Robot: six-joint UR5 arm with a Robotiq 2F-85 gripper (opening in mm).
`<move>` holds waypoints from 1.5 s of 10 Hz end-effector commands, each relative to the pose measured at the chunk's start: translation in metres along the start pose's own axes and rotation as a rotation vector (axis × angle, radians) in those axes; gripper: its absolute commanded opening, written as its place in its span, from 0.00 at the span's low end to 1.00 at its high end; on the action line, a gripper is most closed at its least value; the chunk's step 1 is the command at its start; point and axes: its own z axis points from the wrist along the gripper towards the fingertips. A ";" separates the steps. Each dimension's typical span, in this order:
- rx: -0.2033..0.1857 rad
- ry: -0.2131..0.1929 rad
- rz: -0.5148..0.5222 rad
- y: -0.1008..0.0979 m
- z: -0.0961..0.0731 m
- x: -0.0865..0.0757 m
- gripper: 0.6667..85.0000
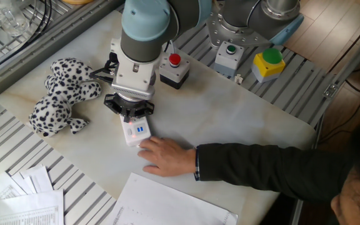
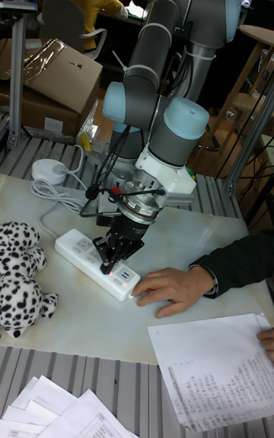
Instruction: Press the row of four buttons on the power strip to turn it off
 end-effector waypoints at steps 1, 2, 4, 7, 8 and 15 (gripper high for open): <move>-0.021 -0.008 0.001 -0.002 -0.003 -0.002 0.00; -0.019 -0.010 -0.001 -0.004 -0.002 0.002 0.00; -0.017 -0.013 -0.004 -0.007 -0.001 0.006 0.00; -0.013 -0.014 -0.009 -0.010 0.003 0.010 0.00; -0.012 -0.020 -0.009 -0.009 0.009 0.008 0.00; -0.041 0.046 0.061 0.024 -0.069 -0.008 0.00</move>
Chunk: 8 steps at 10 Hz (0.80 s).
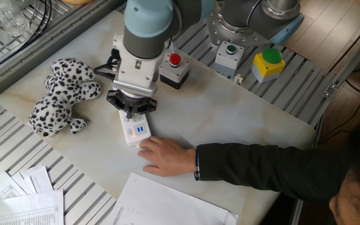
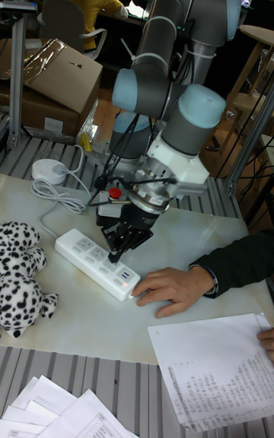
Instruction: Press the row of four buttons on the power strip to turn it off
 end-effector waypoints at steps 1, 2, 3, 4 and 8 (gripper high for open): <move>-0.045 -0.007 0.022 0.013 -0.030 -0.016 0.00; -0.039 -0.014 0.016 0.010 -0.022 -0.021 0.00; -0.030 -0.020 0.015 0.008 -0.012 -0.026 0.00; -0.022 -0.020 0.013 0.007 -0.006 -0.027 0.00; 0.006 -0.023 -0.003 0.000 0.011 -0.032 0.00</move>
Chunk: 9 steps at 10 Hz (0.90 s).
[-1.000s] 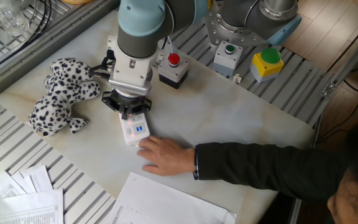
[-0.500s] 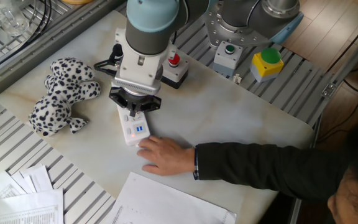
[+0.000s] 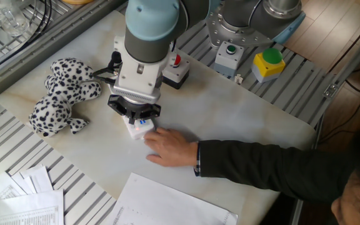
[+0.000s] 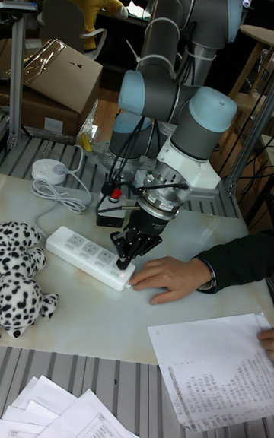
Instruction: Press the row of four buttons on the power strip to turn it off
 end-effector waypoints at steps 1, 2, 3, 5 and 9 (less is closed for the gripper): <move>0.008 -0.010 0.002 -0.004 0.011 -0.005 0.00; 0.006 -0.015 -0.002 -0.005 0.013 -0.004 0.00; 0.003 -0.016 -0.004 -0.004 0.015 -0.003 0.00; 0.012 -0.023 -0.004 -0.004 0.020 0.000 0.00; 0.017 -0.026 -0.008 -0.003 0.023 0.009 0.00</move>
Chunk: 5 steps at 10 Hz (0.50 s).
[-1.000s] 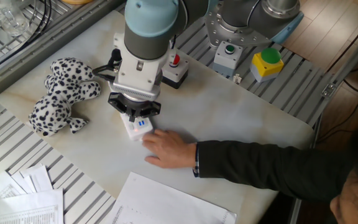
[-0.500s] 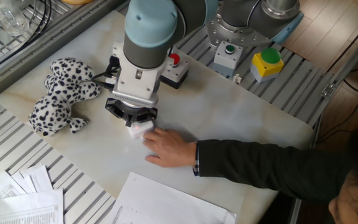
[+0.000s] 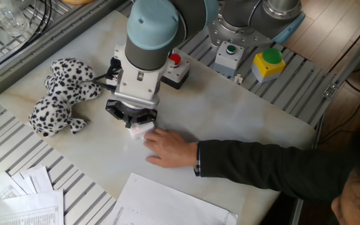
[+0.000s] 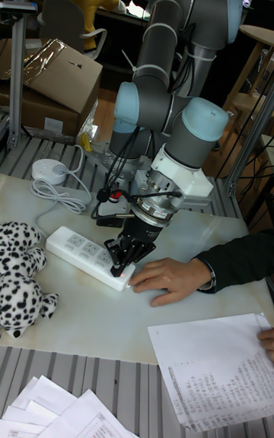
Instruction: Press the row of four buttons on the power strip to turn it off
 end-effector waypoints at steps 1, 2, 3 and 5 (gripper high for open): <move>-0.006 -0.005 0.004 0.001 0.002 0.008 0.00; -0.009 -0.007 0.003 0.002 0.003 0.010 0.00; -0.009 -0.007 0.003 0.003 0.005 0.011 0.00; -0.012 -0.013 0.008 0.007 0.008 0.013 0.00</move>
